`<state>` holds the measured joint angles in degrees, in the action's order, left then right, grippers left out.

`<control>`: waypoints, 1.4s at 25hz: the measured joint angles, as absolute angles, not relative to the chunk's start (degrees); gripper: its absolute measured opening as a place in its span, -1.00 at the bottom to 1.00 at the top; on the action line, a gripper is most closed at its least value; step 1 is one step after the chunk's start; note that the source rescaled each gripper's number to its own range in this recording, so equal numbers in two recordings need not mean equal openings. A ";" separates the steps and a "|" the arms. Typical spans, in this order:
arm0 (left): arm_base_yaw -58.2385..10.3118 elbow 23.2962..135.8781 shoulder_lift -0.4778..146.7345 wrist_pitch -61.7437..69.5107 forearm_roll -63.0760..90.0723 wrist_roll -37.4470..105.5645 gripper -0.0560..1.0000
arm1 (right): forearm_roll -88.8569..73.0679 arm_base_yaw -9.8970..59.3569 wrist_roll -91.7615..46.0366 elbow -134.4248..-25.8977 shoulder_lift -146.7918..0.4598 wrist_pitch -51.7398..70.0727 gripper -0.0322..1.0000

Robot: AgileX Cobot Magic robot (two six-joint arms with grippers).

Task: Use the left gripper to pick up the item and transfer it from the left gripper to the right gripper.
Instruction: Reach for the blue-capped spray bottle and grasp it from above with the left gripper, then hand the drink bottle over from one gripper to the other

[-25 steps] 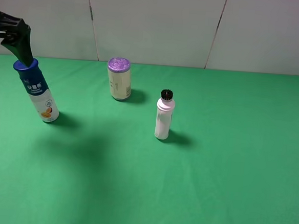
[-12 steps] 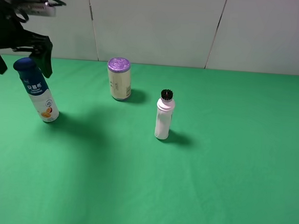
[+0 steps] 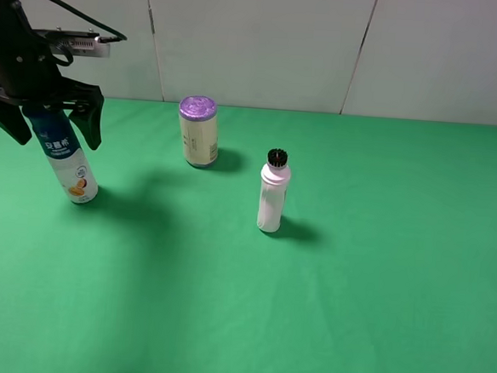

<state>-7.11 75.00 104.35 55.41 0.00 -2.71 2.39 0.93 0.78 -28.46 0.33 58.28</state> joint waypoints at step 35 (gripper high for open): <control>-7.11 75.08 104.29 57.43 -0.66 0.00 -0.89 | 2.39 0.93 0.78 -28.46 0.33 58.27 1.00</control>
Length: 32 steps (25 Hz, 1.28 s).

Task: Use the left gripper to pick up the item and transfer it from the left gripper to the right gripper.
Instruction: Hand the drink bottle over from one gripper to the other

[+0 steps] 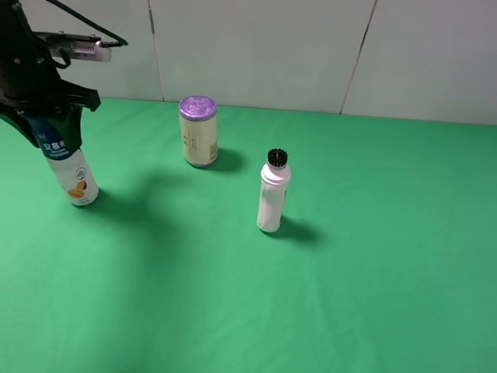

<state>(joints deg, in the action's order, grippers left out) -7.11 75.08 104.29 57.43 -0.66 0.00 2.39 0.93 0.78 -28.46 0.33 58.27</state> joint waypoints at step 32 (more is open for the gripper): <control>-7.11 75.01 83.31 64.29 26.50 8.50 -0.89 | 2.39 0.93 0.78 -28.46 0.33 58.27 1.00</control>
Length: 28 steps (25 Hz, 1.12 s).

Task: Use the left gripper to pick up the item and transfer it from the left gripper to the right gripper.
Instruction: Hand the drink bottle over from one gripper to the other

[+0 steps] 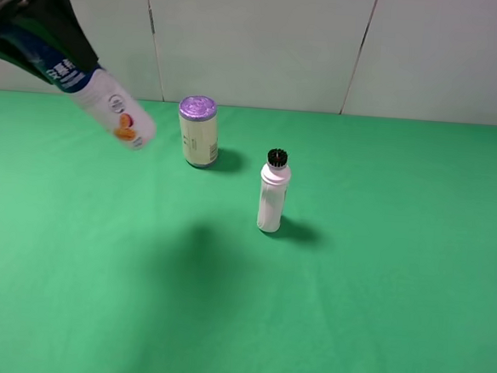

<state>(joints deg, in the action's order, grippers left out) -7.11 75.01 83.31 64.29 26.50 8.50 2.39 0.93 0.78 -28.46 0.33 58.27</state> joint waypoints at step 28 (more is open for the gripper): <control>-21.10 75.01 85.67 54.73 49.48 19.83 -0.89 | -26.26 10.09 -36.01 -34.94 -25.62 37.43 1.00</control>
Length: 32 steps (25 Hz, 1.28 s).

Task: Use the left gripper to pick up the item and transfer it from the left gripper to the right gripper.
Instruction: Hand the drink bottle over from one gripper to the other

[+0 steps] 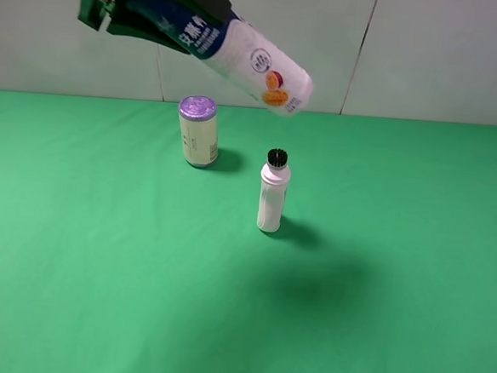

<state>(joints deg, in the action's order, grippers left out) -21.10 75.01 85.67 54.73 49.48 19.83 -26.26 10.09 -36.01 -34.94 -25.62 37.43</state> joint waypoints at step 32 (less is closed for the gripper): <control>-31.11 75.96 91.36 47.34 56.71 20.48 -0.89 | -17.07 40.26 -45.47 -47.23 -59.43 20.58 1.00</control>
